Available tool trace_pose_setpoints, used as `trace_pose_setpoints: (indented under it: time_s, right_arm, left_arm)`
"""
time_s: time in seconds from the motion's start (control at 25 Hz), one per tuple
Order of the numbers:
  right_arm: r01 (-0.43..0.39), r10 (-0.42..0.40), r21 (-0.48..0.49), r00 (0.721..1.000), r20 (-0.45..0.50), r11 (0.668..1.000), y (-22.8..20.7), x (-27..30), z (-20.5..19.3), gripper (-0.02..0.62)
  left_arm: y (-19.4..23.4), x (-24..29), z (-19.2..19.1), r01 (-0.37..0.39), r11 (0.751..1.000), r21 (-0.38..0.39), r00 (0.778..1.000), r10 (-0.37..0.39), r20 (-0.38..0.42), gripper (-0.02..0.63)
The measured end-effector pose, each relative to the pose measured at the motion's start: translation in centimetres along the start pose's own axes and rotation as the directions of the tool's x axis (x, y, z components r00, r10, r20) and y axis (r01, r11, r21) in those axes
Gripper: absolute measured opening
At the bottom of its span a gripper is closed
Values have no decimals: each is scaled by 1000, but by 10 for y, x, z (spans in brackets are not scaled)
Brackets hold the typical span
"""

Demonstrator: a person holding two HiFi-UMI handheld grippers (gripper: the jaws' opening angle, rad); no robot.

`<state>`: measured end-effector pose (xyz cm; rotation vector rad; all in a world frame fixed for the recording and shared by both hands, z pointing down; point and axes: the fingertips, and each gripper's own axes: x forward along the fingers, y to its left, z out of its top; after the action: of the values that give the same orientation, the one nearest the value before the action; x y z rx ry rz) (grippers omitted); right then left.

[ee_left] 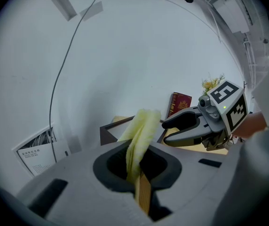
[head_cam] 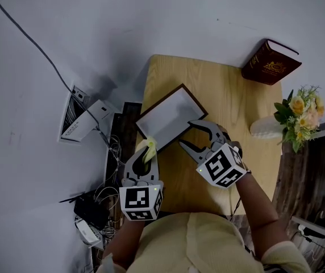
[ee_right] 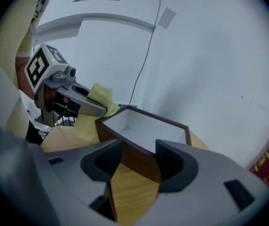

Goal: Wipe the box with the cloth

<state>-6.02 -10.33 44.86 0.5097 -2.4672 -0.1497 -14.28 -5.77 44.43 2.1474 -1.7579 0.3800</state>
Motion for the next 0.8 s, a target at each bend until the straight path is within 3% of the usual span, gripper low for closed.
trace_pose_setpoints:
  time_s: [0.32,0.8]
  right_arm:
    - [-6,-7,-166,997,-73,986,8,10,-3,204]
    - [7,-27,-145,990,-138,989,14,4,-8,173]
  left_arm:
    - [-6,1,-4,19,1000,14,1000,-18,-13,29]
    - [0,9,2,5,998,62,1000,-5,5,29]
